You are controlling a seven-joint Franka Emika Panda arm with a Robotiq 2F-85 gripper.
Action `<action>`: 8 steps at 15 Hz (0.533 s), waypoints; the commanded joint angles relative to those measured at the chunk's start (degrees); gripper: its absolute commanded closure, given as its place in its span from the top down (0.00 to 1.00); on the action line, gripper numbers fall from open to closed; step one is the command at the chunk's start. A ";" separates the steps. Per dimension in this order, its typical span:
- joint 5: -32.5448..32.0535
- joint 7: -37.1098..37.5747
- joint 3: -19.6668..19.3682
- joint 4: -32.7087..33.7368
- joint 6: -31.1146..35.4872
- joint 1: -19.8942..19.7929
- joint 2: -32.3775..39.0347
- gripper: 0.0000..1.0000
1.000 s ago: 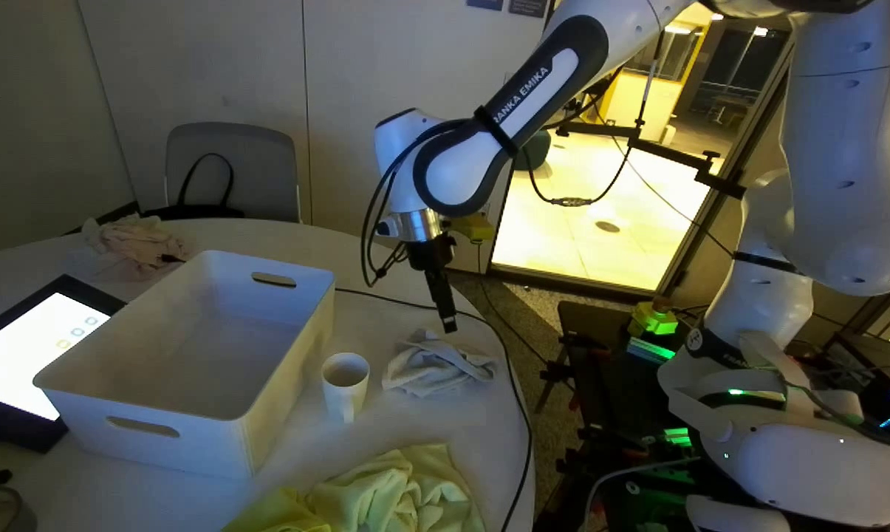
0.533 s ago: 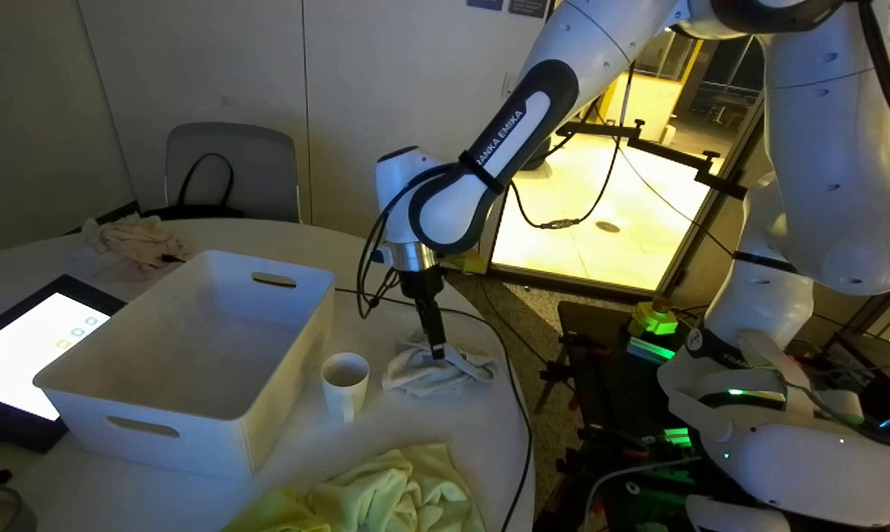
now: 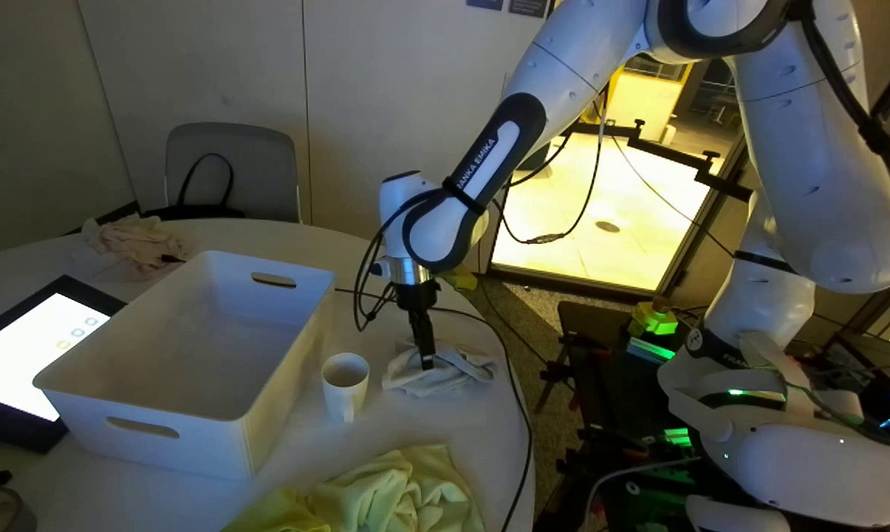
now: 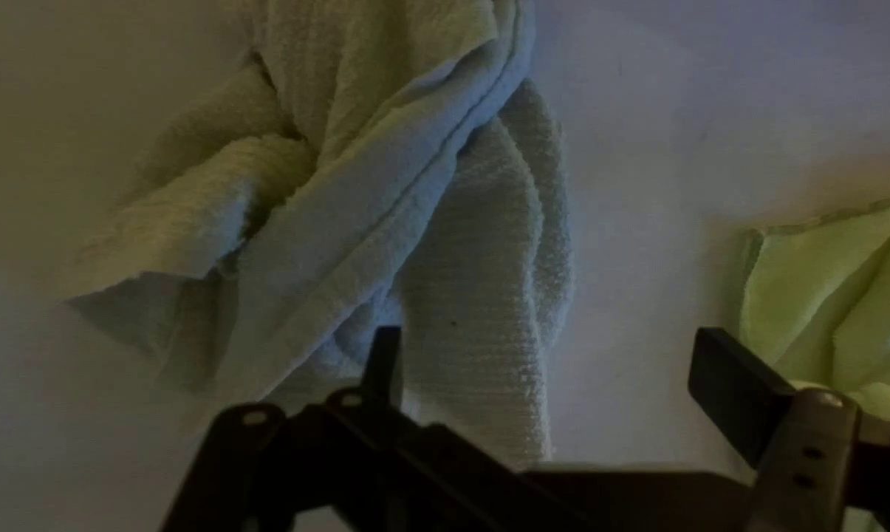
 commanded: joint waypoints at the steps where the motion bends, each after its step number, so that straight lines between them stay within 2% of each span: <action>1: 0.22 -1.52 1.07 3.26 1.86 -2.04 3.17 1.00; 8: -1.07 -0.89 0.53 6.90 2.73 -2.32 7.50 1.00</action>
